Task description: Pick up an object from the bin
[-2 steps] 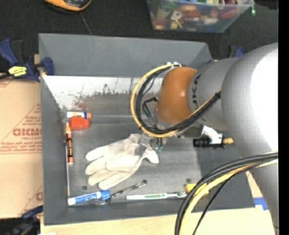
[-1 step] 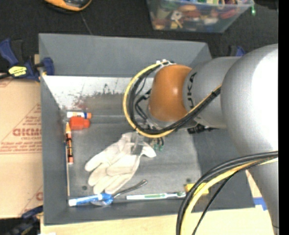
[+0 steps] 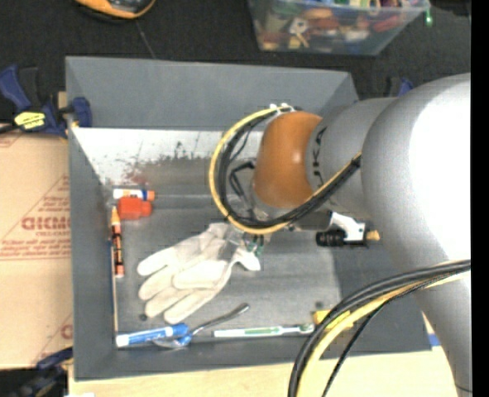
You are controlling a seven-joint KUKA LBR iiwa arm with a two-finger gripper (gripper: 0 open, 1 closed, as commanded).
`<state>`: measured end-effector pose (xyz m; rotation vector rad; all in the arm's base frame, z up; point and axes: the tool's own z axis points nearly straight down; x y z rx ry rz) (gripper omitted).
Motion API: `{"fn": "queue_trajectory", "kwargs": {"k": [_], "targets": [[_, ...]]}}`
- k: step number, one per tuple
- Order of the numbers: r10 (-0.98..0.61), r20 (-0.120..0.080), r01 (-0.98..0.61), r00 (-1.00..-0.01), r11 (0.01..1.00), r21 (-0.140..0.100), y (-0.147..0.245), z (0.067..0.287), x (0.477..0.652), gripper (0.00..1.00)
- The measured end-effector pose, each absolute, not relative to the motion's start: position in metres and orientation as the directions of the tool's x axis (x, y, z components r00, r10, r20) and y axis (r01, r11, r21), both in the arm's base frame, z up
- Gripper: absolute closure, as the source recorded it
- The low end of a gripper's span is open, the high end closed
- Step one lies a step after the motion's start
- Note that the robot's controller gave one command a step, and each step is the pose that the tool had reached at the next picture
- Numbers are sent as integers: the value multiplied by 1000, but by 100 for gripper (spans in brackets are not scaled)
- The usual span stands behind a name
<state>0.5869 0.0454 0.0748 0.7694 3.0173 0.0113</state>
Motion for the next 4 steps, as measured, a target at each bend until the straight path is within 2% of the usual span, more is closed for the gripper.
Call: {"fn": "queue_trajectory", "kwargs": {"k": [1,2,3,4], "targets": [[592,-27,592,-805,806,16,64,89,580,100],[538,-30,538,-842,843,15,62,88,585,100],[643,-35,642,-765,766,23,78,74,577,100],[578,-38,578,-815,816,20,62,126,601,100]]}}
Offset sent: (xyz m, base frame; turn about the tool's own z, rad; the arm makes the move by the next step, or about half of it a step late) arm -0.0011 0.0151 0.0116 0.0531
